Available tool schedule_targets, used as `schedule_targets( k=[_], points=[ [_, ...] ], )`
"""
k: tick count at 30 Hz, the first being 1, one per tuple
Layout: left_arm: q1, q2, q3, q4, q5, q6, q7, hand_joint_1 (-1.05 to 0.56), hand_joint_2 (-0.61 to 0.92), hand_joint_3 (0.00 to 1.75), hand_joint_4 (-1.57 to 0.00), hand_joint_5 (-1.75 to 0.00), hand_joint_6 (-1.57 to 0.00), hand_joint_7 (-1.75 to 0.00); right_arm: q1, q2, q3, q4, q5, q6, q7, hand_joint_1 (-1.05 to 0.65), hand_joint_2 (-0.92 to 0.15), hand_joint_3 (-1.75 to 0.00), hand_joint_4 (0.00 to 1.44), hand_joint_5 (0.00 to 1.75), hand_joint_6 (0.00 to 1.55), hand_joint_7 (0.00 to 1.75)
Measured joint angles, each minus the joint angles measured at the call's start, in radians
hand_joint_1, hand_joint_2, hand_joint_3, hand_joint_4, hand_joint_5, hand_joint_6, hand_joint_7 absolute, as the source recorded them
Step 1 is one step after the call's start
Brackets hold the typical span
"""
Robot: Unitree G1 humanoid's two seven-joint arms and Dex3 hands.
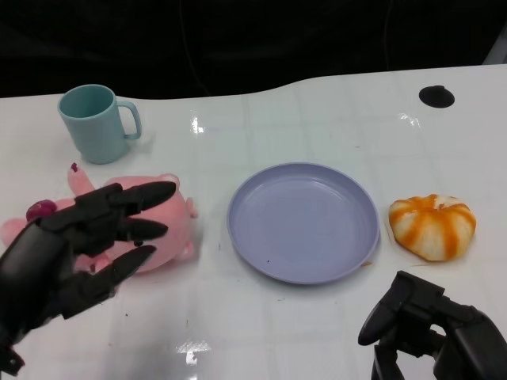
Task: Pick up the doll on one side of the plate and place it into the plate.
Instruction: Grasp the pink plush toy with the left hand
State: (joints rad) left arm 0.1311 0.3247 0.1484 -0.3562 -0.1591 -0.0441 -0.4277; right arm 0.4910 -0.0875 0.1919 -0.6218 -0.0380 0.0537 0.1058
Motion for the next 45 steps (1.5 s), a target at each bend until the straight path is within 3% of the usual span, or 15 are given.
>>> schedule_targets(
  k=[4,18,23,35,45],
  points=[
    [-0.023,0.063,0.008,0.008,0.133,-0.024,0.024,-0.65,0.92,0.1,-0.01,-0.55,-0.27,-0.01,-0.001,0.0,-0.001,0.0,0.0,-0.001,0.0,0.11,-0.42,-1.38,0.71,1.75,0.61,1.54],
    [-0.091,0.27,0.01,0.027,0.614,-0.063,0.114,-0.78,0.92,0.05,0.0,-0.09,-0.11,-0.01,-0.003,0.0,-0.003,-0.001,0.0,-0.001,0.0,0.1,-0.42,-1.37,0.7,1.75,0.61,1.53],
    [-0.129,0.334,-0.034,0.03,0.761,0.001,0.093,-0.78,0.89,0.02,-0.05,-0.1,-0.15,-0.02,-0.002,0.0,-0.003,-0.004,0.0,-0.001,0.0,0.09,-0.42,-1.37,0.71,1.75,0.61,1.53],
    [-0.286,0.34,-0.212,0.267,0.919,0.053,0.095,-0.76,0.9,0.0,-0.06,-0.12,-0.14,0.0,0.004,-0.002,-0.003,-0.019,0.0,0.003,0.001,0.07,-0.41,-1.37,0.7,1.75,0.61,1.53],
    [-0.479,0.299,-0.391,0.601,0.971,0.043,0.104,-0.75,0.91,0.0,-0.07,-0.12,-0.16,-0.01,0.012,-0.001,0.001,-0.032,0.0,0.014,0.001,0.08,-0.42,-1.37,0.71,1.75,0.61,1.53]
  ],
)
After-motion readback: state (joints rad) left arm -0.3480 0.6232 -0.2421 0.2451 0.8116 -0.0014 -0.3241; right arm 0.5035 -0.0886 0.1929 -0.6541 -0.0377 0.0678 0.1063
